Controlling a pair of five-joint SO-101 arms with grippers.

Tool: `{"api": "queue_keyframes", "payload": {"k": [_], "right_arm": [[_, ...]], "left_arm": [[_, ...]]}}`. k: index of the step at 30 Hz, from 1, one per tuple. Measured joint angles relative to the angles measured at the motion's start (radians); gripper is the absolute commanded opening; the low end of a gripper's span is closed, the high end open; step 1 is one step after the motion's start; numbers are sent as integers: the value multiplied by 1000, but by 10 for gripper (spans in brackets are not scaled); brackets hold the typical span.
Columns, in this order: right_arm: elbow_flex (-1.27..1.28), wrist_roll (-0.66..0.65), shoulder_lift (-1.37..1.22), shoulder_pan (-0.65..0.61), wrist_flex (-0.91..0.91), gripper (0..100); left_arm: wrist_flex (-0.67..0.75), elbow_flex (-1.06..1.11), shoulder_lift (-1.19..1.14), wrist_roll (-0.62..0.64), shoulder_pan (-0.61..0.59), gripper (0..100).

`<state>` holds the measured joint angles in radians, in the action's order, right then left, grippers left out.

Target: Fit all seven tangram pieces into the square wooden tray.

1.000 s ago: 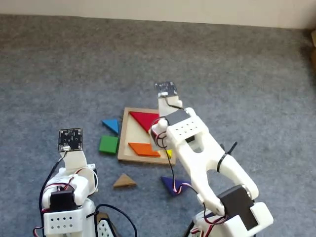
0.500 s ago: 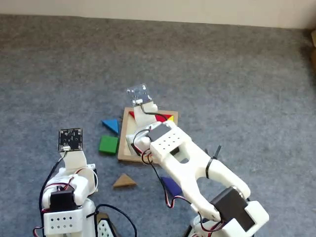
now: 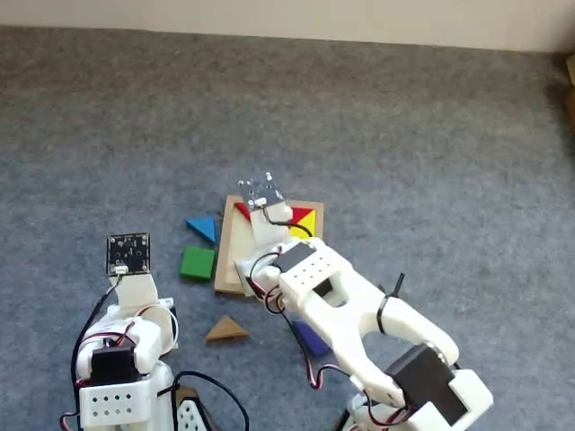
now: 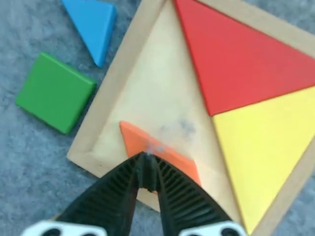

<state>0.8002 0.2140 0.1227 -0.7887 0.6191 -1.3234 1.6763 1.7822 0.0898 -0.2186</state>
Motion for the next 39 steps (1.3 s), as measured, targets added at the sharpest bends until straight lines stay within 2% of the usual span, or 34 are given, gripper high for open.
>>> {"api": "queue_keyframes", "payload": {"k": [7, 12, 16, 27, 39], "right_arm": [[52, -2, 3, 26, 0, 5], [54, -106, 5, 106, 0, 5], [54, -140, 5, 143, 8, 5], [-17, -144, -11, 157, 327, 5], [-180, -147, -15, 157, 566, 5]], "left_arm": [[0, 0, 0, 0, 0, 7], [0, 0, 0, 0, 0, 7], [0, 0, 0, 0, 0, 7], [0, 0, 0, 0, 0, 7], [0, 0, 0, 0, 0, 7]]}}
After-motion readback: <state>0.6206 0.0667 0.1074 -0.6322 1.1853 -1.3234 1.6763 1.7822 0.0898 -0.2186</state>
